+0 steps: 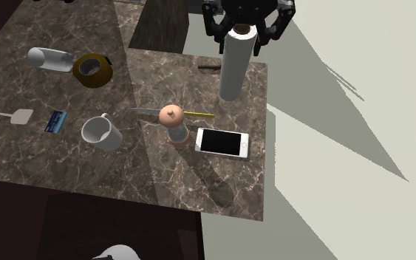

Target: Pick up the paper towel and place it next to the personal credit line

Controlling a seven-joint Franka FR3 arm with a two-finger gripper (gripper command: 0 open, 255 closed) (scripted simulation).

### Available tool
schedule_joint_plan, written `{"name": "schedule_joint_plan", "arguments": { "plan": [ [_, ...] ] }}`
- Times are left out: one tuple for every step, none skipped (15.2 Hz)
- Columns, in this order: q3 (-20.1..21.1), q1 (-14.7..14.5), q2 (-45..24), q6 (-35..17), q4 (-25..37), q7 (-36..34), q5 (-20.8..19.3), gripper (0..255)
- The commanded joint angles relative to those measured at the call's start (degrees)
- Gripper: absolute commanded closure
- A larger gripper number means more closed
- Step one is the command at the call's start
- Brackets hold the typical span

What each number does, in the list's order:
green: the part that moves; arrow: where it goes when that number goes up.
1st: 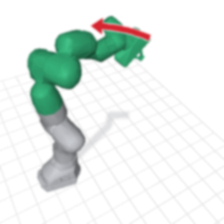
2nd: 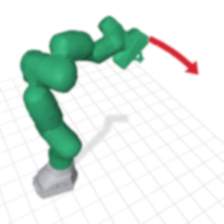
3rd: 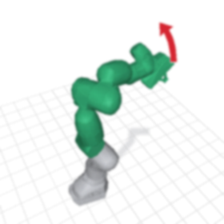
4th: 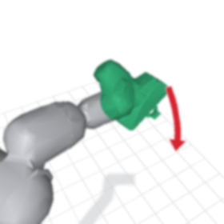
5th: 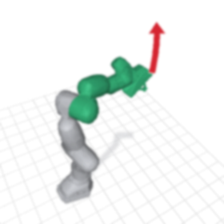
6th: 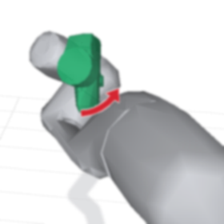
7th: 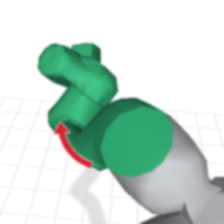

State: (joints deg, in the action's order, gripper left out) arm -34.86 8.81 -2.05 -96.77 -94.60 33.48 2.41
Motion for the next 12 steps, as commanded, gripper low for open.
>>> {"name": "schedule_joint_plan", "arguments": {
  "plan": [
    [-0.06,0.08,-0.26,1.56,1.75,0.09,0.14,255],
    [-0.1,0.13,-0.43,2.38,2.7,0.14,0.24,255],
    [-0.13,0.19,-0.61,3.2,3.67,0.2,0.34,255],
    [-0.18,0.25,-0.82,4.02,4.66,0.26,0.46,255],
    [-0.22,0.32,-1.04,4.86,5.68,0.33,0.59,255],
    [-0.27,0.4,-1.29,5.7,6.72,0.41,0.73,255],
    [-0.32,0.49,-1.55,6.55,7.78,0.5,0.89,255],
    [-0.38,0.58,-1.84,7.41,8.87,0.59,1.06,255],
    [-0.45,0.69,-2.15,8.28,9.99,0.69,1.24,255],
    [-0.51,0.81,-2.48,9.16,11.14,0.8,1.44,255],
    [-0.58,0.94,-2.84,10.05,12.32,0.92,1.66,255],
    [-0.66,1.09,-3.22,10.95,13.53,1.04,1.89,255]
  ]
}}
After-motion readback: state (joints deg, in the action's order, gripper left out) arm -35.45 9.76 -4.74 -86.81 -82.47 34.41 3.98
